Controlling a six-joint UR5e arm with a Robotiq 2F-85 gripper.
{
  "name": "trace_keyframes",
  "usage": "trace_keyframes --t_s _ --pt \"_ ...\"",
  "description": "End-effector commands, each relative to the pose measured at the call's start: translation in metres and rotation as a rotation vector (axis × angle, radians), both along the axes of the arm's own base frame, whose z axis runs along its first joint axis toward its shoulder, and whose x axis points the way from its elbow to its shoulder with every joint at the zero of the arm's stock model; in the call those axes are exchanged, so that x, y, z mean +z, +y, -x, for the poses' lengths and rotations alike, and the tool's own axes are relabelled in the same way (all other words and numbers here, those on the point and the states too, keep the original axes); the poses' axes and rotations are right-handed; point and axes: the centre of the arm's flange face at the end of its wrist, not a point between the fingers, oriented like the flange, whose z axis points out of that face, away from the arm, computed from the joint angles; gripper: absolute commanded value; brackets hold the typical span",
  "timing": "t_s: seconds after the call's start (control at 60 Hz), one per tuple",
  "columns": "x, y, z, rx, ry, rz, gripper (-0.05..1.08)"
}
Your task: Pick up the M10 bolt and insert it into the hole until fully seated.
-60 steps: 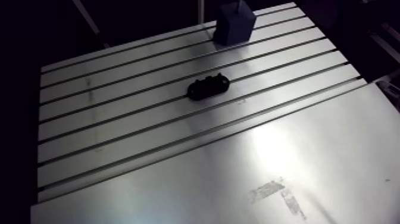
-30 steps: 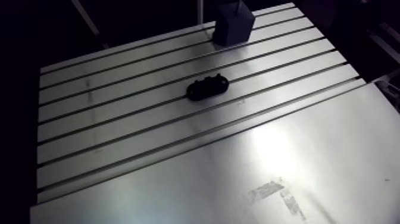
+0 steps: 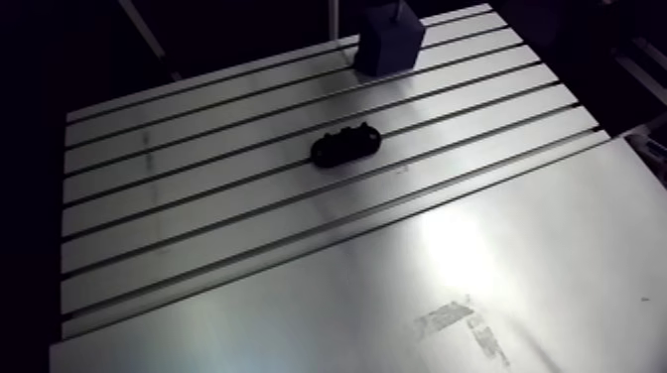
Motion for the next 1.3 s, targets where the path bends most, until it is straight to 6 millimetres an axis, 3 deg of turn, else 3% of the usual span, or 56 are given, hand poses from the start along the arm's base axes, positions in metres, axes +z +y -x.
trace_keyframes --t_s 0.017,1.3 --pt "0.0024 0.0006 0.0003 0.000 0.003 -0.001 1.08" --pt "0.0027 0.0001 0.0030 0.002 0.021 -0.005 1.08"
